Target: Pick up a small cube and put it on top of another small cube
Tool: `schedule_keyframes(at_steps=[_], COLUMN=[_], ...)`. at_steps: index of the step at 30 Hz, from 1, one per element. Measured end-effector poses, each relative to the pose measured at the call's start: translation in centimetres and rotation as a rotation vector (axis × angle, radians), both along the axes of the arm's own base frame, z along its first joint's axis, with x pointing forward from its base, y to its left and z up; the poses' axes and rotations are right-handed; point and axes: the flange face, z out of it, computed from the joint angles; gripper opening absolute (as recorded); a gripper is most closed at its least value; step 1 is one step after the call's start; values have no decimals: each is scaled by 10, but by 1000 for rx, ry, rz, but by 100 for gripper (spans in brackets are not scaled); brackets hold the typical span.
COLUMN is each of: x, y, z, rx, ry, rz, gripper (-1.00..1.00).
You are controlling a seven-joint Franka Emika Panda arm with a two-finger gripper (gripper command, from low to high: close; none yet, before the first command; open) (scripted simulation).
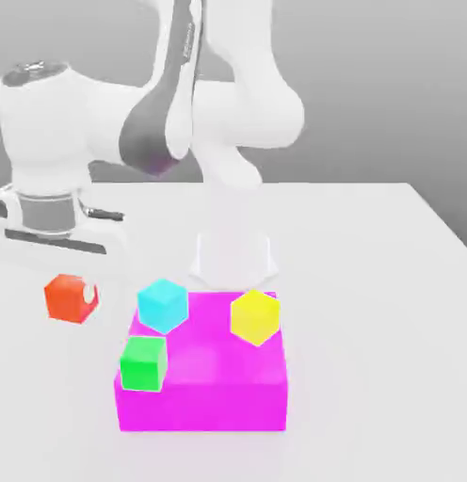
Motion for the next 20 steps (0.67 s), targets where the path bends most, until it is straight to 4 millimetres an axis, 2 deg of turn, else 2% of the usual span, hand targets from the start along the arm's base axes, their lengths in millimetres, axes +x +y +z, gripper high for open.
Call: schedule_keyframes(at_steps=[5, 10, 12, 16, 17, 20], x=[-19, -41, -44, -45, -46, -46], y=[40, 78, 84, 86, 86, 86], z=[25, 41, 31, -8, -17, -17], rx=[6, 27, 31, 30, 30, 30], ry=[-12, -23, -24, -24, -24, -24], rz=[-132, -258, -280, -286, -287, -287], gripper=[-100, -100, -100, -100, 100, 100])
